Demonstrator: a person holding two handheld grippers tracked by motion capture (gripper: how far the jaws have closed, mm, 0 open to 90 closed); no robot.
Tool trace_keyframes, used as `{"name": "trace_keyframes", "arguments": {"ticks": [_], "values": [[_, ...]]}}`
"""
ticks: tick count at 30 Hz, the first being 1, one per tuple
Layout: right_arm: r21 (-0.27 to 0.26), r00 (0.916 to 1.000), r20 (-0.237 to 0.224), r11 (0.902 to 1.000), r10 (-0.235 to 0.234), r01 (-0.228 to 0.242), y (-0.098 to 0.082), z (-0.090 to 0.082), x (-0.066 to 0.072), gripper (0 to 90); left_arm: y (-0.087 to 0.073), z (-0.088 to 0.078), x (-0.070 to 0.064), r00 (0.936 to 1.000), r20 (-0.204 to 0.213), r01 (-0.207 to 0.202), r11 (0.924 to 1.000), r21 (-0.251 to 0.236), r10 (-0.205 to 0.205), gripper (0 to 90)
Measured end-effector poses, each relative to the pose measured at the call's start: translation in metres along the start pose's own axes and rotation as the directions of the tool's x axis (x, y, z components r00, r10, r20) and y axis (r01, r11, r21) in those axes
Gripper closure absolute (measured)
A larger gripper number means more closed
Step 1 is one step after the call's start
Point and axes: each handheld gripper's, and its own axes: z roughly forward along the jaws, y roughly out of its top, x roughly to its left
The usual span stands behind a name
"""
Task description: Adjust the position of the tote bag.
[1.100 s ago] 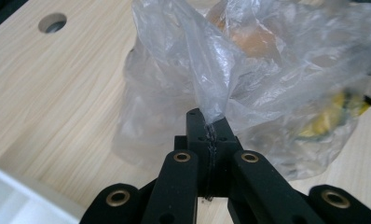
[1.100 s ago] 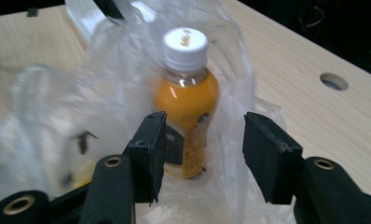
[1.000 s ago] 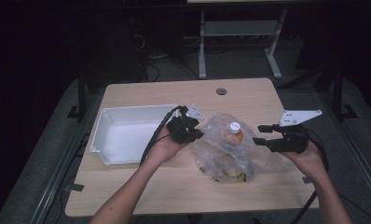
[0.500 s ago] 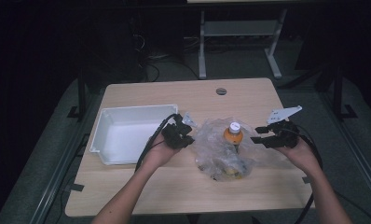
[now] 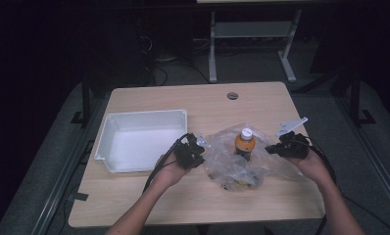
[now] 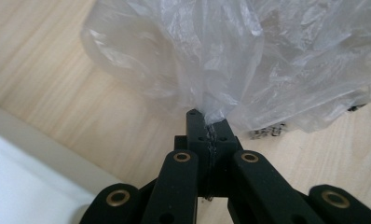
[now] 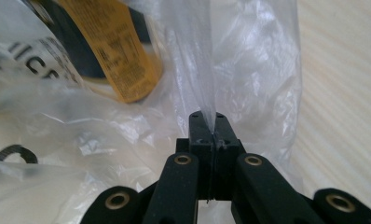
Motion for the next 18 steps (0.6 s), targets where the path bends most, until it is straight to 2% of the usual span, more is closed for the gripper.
{"name": "trace_keyframes", "arguments": {"ticks": [5, 9, 13, 18], "values": [[0.024, 0.9998, 0.0, 0.9995, 0.022, -0.022, -0.004, 0.004, -0.002, 89.6, -0.01, 0.008, -0.004, 0.9998, 0.012, 0.014, 0.9999, 0.007, -0.014, 90.0], [0.025, 0.9999, -0.006, 0.9996, 0.016, -0.015, -0.005, 0.008, -0.006, 89.7, -0.018, 0.013, -0.005, 0.9993, 0.024, 0.028, 0.9996, 0.009, -0.028, 90.0], [0.022, 0.9994, -0.018, 0.9993, 0.03, -0.029, -0.01, 0.012, -0.007, 89.7, -0.024, 0.014, -0.005, 0.9984, 0.038, 0.042, 0.9991, 0.007, -0.043, 90.0], [0.028, 0.9967, -0.016, 0.9964, 0.08, -0.08, -0.019, 0.014, -0.013, 89.7, -0.028, 0.015, -0.004, 0.9982, 0.043, 0.042, 0.9991, 0.01, -0.043, 90.0]]}}
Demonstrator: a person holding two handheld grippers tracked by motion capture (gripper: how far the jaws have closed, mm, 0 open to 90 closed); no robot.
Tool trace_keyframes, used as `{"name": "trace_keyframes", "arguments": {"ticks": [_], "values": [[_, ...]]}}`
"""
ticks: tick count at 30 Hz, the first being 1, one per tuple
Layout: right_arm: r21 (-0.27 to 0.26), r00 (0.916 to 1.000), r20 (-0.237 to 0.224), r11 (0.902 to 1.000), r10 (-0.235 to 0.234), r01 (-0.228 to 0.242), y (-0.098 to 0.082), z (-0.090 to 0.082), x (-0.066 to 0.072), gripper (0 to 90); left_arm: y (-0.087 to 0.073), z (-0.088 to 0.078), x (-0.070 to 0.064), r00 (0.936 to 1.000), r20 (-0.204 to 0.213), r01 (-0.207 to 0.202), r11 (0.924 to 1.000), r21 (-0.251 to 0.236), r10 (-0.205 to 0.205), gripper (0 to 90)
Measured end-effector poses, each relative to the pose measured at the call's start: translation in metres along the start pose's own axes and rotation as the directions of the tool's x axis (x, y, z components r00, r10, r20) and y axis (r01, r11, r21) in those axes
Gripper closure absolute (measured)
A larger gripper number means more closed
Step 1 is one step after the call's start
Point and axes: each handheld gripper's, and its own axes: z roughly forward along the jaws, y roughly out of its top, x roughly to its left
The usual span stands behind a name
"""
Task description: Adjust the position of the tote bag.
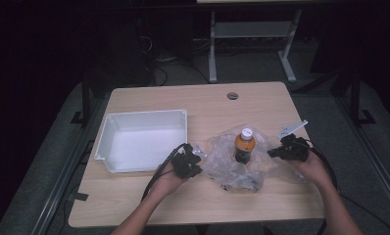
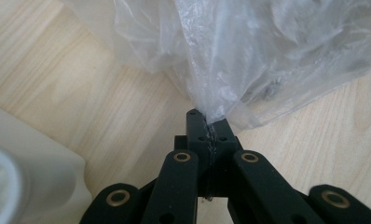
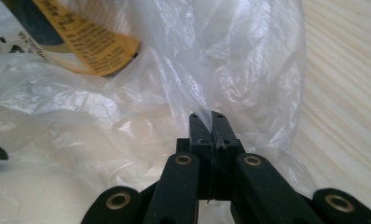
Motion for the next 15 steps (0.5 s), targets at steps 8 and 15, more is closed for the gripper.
{"name": "trace_keyframes", "arguments": {"ticks": [8, 15], "values": [[-0.015, 0.9998, 0.021, 0.9999, 0.003, -0.002, -0.0029, -0.0034, -0.0066, 89.9, -0.0022, 0.0013, -0.003, 0.9999, 0.011, 0.0, 0.9999, -0.012, 0.0, 90.0], [-0.015, 0.9995, 0.027, 0.9997, 0.018, -0.017, -0.0048, -0.0033, -0.0094, 89.8, -0.0046, 0.0026, -0.0037, 0.9996, 0.025, 0.015, 0.9995, -0.028, -0.014, 90.0]]}}
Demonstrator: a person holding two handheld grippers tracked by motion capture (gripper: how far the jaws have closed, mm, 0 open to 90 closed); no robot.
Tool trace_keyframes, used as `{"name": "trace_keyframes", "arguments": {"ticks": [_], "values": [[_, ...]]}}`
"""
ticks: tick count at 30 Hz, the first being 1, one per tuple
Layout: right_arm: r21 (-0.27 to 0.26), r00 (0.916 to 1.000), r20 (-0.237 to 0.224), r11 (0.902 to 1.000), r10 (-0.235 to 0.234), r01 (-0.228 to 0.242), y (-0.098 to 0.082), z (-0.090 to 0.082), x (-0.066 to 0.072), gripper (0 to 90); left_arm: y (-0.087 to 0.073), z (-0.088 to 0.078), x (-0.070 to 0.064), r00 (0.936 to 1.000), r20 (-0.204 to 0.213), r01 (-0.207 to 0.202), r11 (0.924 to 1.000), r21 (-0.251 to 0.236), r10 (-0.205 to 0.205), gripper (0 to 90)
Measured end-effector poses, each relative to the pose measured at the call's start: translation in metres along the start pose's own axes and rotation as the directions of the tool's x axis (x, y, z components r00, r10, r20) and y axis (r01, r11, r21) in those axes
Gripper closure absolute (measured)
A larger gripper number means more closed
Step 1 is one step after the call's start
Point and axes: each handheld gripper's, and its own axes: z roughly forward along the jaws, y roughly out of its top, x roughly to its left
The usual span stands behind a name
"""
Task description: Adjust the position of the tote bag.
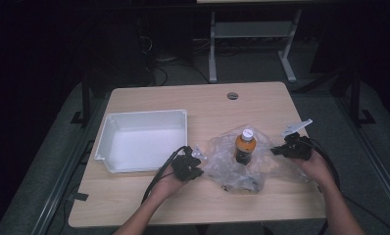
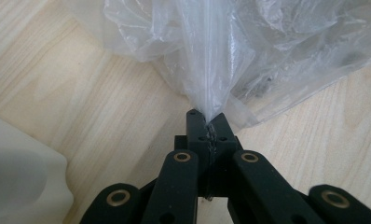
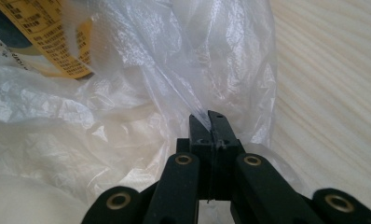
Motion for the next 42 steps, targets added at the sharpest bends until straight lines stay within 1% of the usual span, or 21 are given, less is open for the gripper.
{"name": "trace_keyframes", "arguments": {"ticks": [2, 3, 4, 5, 7, 9, 11, 12, 15, 17, 22, 24, 29, 33, 35, 36, 38, 39, 40, 41, 42], "values": [[0.0, 0.9998, -0.02, 1.0, 0.001, -0.001, -0.001, 0.001, 0.0, 87.7, 0.0, -0.001, 0.0, 1.0, 0.001, 0.005, 1.0, -0.005, -0.005, 90.0], [0.003, 0.9996, -0.026, 1.0, 0.008, -0.008, -0.001, 0.0, 0.002, 77.3, 0.0, -0.002, 0.001, 1.0, 0.001, 0.005, 0.9999, -0.01, -0.005, 90.0], [0.008, 0.9999, -0.017, 1.0, -0.003, 0.004, -0.001, -0.001, 0.003, 74.6, 0.0, -0.003, 0.001, 0.9999, 0.004, 0.01, 0.9998, -0.017, -0.01, 90.0], [0.003, 0.9997, -0.023, 1.0, -0.002, 0.002, -0.001, -0.004, 0.004, 68.1, 0.0, -0.003, 0.001, 0.9999, 0.007, 0.013, 0.9997, -0.019, -0.013, 90.0], [-0.024, 0.9996, -0.029, 0.9997, -0.005, 0.005, -0.001, -0.011, 0.006, 56.5, 0.001, -0.004, 0.001, 0.9999, 0.004, 0.011, 0.9997, -0.02, -0.011, 90.0], [-0.059, 0.9993, -0.038, 0.9982, -0.002, 0.0, -0.002, -0.02, 0.01, 52.4, 0.001, -0.005, 0.001, 0.9999, 0.004, 0.012, 0.9997, -0.022, -0.012, 90.0], [-0.088, 0.9996, -0.023, 0.996, -0.016, 0.014, -0.002, -0.03, 0.014, 44.8, 0.002, -0.006, 0.001, 0.9999, 0.006, 0.015, 0.9995, -0.027, -0.015, 89.9], [-0.107, 0.9997, -0.019, 0.9941, -0.017, 0.015, -0.001, -0.034, 0.016, 43.5, 0.002, -0.006, 0.001, 0.9998, 0.007, 0.016, 0.9994, -0.029, -0.016, 89.9], [-0.169, 0.9987, -0.032, 0.985, -0.04, 0.034, -0.002, -0.047, 0.023, 41.8, 0.003, -0.007, 0.0, 0.9998, 0.008, 0.016, 0.9994, -0.031, -0.016, 90.0], [-0.198, 0.9963, -0.059, 0.979, -0.062, 0.049, -0.001, -0.053, 0.03, 41.7, 0.003, -0.007, 0.0, 0.9999, 0.006, 0.014, 0.9995, -0.029, -0.013, 90.0], [-0.209, 0.9859, -0.096, 0.9712, -0.137, 0.115, -0.001, -0.061, 0.048, 40.9, 0.004, -0.008, 0.0, 0.9999, 0.0, 0.012, 0.9996, -0.024, -0.012, 89.9], [-0.218, 0.983, -0.105, 0.968, -0.15, 0.124, -0.001, -0.063, 0.053, 40.5, 0.004, -0.009, 0.001, 0.9999, 0.002, 0.011, 0.9997, -0.02, -0.011, 90.0], [-0.23, 0.9705, -0.133, 0.9588, -0.201, 0.167, -0.005, -0.067, 0.068, 39.6, 0.005, -0.009, 0.001, 1.0, -0.003, 0.009, 0.9998, -0.016, -0.009, 89.9], [-0.244, 0.955, -0.18, 0.9512, -0.236, 0.189, -0.008, -0.068, 0.078, 39.5, 0.007, -0.01, 0.0, 1.0, -0.005, 0.005, 0.9998, -0.018, -0.005, 89.9], [-0.248, 0.9424, -0.21, 0.9464, -0.261, 0.207, -0.008, -0.067, 0.084, 39.4, 0.008, -0.011, 0.0, 1.0, -0.006, 0.002, 0.9999, -0.015, -0.002, 90.0], [-0.247, 0.9319, -0.237, 0.9447, -0.275, 0.216, -0.008, -0.064, 0.088, 39.4, 0.008, -0.011, 0.0, 1.0, -0.008, -0.003, 0.9999, -0.013, 0.003, 90.0], [-0.238, 0.9181, -0.263, 0.9421, -0.297, 0.237, -0.008, -0.059, 0.093, 39.7, 0.009, -0.011, 0.0, 1.0, -0.009, -0.003, 0.9999, -0.014, 0.003, 90.0], [-0.233, 0.9148, -0.267, 0.9415, -0.303, 0.244, -0.008, -0.056, 0.094, 40.9, 0.009, -0.011, 0.0, 1.0, -0.009, -0.002, 0.9999, -0.016, 0.002, 90.0], [-0.219, 0.9149, -0.267, 0.9437, -0.302, 0.248, -0.008, -0.051, 0.096, 44.5, 0.009, -0.01, -0.001, 0.9999, -0.011, 0.0, 0.9998, -0.019, 0.0, 90.0], [-0.219, 0.9149, -0.267, 0.9437, -0.302, 0.248, -0.008, -0.051, 0.096, 44.5, 0.009, -0.01, -0.001, 0.9999, -0.011, 0.0, 0.9998, -0.019, 0.0, 90.0], [-0.211, 0.9127, -0.264, 0.942, -0.312, 0.261, -0.008, -0.047, 0.096, 54.3, 0.009, -0.01, -0.001, 0.9999, -0.01, -0.003, 0.9999, -0.013, 0.002, 90.0]]}}
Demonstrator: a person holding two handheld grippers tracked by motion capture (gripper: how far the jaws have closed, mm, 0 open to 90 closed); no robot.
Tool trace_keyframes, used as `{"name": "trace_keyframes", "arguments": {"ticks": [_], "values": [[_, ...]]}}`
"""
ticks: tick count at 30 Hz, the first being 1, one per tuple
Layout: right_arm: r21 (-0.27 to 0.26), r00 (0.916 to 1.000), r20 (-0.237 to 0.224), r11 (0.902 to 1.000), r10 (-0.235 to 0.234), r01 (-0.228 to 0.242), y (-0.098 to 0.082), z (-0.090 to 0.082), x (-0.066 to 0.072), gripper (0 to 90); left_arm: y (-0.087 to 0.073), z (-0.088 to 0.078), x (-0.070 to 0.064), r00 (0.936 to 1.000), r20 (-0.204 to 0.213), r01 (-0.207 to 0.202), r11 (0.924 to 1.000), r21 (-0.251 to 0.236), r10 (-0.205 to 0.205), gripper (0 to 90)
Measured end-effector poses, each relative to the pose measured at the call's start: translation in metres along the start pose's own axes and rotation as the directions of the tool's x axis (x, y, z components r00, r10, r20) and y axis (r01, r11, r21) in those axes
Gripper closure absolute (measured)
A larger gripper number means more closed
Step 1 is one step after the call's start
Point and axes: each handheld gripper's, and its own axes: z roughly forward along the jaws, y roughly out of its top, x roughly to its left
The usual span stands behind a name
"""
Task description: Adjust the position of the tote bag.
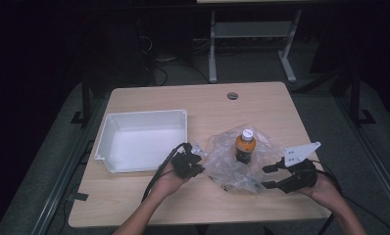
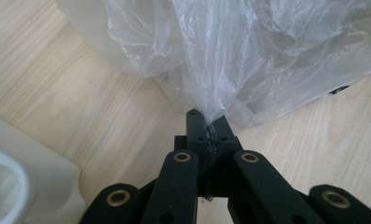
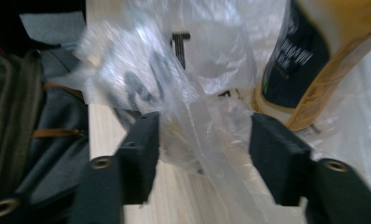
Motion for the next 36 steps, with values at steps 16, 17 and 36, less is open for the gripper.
{"name": "trace_keyframes", "arguments": {"ticks": [16, 17, 36], "values": [[0.124, 0.9914, 0.079, 0.9857, 0.105, -0.114, -0.033, 0.016, -0.016, 89.7, -0.011, 0.009, 0.002, 0.9999, 0.007, 0.009, 0.9994, 0.033, -0.009, 90.0], [0.127, 0.9903, 0.089, 0.9849, 0.107, -0.117, -0.036, 0.015, -0.017, 89.7, -0.012, 0.01, 0.001, 0.9999, 0.008, 0.009, 0.9994, 0.034, -0.01, 90.0], [0.123, 0.9837, 0.102, 0.9793, 0.149, -0.161, -0.052, 0.007, -0.017, 89.8, -0.021, 0.009, 0.0, 0.9992, 0.033, 0.024, 0.9994, 0.025, -0.025, 90.0]]}}
